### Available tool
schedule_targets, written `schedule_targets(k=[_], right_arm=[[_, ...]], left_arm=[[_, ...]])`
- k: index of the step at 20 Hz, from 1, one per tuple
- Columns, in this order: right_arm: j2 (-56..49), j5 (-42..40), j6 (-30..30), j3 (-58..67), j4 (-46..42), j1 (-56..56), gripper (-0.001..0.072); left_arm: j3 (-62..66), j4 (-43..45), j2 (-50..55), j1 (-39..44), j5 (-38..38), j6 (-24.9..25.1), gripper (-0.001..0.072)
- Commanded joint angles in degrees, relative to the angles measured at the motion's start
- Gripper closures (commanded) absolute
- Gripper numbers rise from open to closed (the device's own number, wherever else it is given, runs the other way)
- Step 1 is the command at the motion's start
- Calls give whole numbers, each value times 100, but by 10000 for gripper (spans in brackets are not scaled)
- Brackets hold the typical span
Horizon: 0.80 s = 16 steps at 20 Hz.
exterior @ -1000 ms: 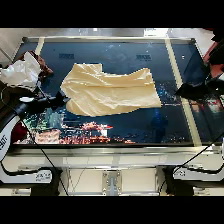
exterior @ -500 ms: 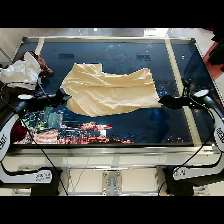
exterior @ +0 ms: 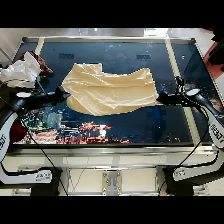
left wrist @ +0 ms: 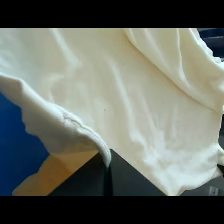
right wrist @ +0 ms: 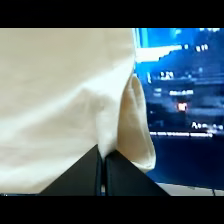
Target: Fold the shirts.
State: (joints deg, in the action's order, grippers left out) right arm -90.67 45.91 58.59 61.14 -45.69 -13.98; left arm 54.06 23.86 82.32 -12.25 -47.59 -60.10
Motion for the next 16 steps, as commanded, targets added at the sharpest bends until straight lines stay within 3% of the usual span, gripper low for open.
schedule_targets(k=[1,7,12,14,16], right_arm=[[457,763,15,590,-129,-83,675],[3206,2238,859,1919,-909,-824,675],[5372,2199,1123,3165,-2260,-1453,678],[5641,2116,1226,3711,-2612,-1604,678],[5584,2146,1211,3930,-2315,-1602,678]], left_arm=[[728,-114,-310,-68,-645,35,696],[2747,354,-2339,-280,-2031,-39,696],[3803,1897,-4050,-275,-1349,-715,698],[4214,2302,-4190,-275,-1276,-903,698],[4356,2149,-4103,-275,-1447,-916,698]])
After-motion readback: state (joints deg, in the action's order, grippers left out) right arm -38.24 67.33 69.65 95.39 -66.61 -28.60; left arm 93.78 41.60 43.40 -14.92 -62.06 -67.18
